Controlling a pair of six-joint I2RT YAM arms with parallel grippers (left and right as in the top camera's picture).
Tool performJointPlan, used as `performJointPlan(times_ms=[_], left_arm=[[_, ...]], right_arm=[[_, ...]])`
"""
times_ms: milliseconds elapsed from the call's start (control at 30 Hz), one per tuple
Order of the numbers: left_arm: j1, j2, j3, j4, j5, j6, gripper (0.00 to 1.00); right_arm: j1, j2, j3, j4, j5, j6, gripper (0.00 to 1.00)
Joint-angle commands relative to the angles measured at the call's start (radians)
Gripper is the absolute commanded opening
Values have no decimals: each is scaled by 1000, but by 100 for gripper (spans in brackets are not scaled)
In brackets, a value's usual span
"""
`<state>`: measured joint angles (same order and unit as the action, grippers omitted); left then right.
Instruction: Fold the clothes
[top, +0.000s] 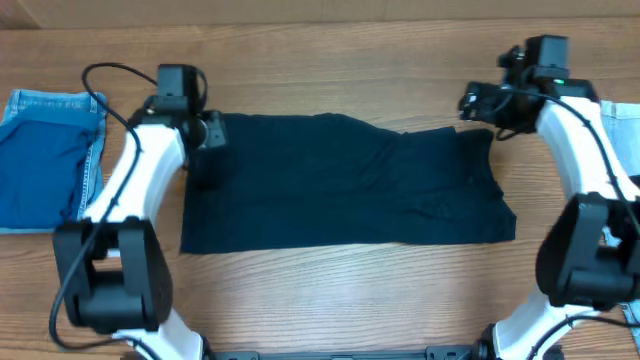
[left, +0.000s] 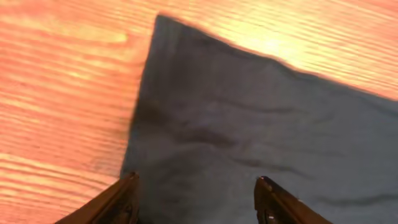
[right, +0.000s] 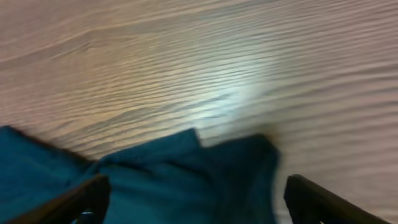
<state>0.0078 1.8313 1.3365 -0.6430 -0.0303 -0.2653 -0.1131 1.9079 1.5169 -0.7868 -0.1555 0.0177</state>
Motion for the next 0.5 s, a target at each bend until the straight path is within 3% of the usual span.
performJointPlan(times_ms=[0,133,467], left_arm=[[57,111,152,-60,83,68,63],[57,197,205,-97,113,71,65],[57,214,205,-101,132,71,66]], right_arm=[[29,81,47,10,6,-47,97],[35,199,63,26,5,-45,94],[57,262,62,80,9,-102,87]])
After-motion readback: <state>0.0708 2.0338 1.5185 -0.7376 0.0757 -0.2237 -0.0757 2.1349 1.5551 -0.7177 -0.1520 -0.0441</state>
